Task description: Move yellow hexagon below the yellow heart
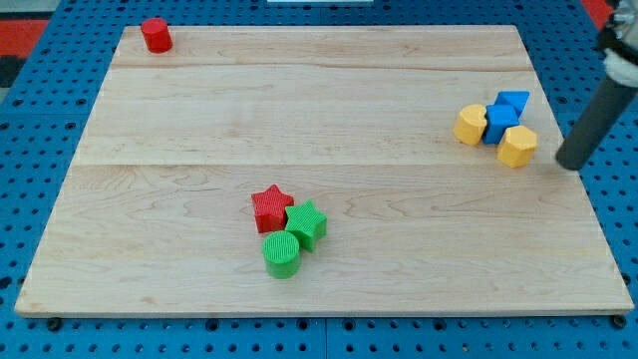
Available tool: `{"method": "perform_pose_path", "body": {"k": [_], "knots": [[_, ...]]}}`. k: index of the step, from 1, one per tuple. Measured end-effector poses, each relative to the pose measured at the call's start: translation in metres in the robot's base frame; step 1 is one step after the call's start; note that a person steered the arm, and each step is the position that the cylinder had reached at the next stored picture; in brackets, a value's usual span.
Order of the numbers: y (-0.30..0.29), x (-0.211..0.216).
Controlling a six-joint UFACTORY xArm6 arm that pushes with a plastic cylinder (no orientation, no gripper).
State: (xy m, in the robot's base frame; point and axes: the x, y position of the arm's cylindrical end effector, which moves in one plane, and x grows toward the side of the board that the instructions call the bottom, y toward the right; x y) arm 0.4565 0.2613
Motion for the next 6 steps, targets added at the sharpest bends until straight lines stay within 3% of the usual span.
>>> {"method": "perform_pose_path", "body": {"k": [1,2,3,4,6], "knots": [[-0.045,0.003],[-0.022,-0.009],[0.061,-0.014],[0.075,-0.044],[-0.071,-0.013]]}}
